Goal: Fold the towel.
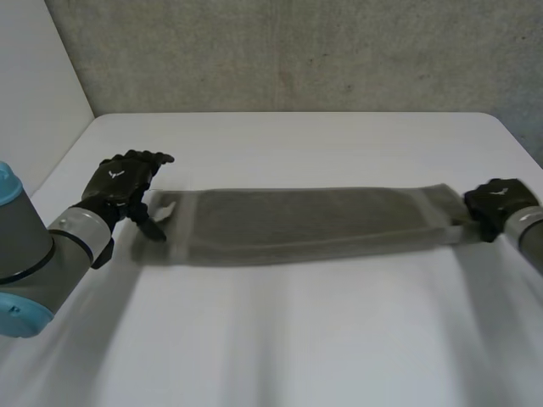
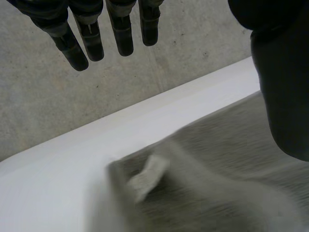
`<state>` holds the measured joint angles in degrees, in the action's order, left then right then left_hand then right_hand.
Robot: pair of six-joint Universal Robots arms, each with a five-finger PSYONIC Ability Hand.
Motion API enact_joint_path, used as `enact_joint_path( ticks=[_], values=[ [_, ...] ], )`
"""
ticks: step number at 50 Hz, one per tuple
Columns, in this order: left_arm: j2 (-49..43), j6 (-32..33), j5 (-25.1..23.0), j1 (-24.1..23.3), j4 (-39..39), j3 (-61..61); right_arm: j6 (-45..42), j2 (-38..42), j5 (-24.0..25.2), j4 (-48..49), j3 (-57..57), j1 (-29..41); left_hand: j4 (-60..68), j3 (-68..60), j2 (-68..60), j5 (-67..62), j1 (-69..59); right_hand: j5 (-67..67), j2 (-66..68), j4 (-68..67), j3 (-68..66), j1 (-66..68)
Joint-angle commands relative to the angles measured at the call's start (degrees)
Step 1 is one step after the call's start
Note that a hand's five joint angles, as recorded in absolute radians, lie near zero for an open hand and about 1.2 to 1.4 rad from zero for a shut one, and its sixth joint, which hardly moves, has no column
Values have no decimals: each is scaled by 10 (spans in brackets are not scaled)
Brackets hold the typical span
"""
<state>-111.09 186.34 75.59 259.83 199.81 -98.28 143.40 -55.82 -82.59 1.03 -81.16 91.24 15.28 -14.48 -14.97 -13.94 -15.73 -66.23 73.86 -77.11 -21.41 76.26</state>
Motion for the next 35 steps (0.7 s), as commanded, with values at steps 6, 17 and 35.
enact_joint_path(
  ticks=[6,17,35],
  values=[
    [35,-3,3,6,-2,14,-191,1,-66,-35,84,-109,-27,19,24,114,32,-38,61,-29,-586,37],
    [39,-11,11,-28,-7,70,-44,-72,-44,30,140,163,-32,24,29,119,37,-38,61,-29,-586,37],
    [23,-26,38,-67,-4,66,-87,93,33,51,136,416,-32,24,29,119,37,-38,61,-29,-586,37]
  ],
)
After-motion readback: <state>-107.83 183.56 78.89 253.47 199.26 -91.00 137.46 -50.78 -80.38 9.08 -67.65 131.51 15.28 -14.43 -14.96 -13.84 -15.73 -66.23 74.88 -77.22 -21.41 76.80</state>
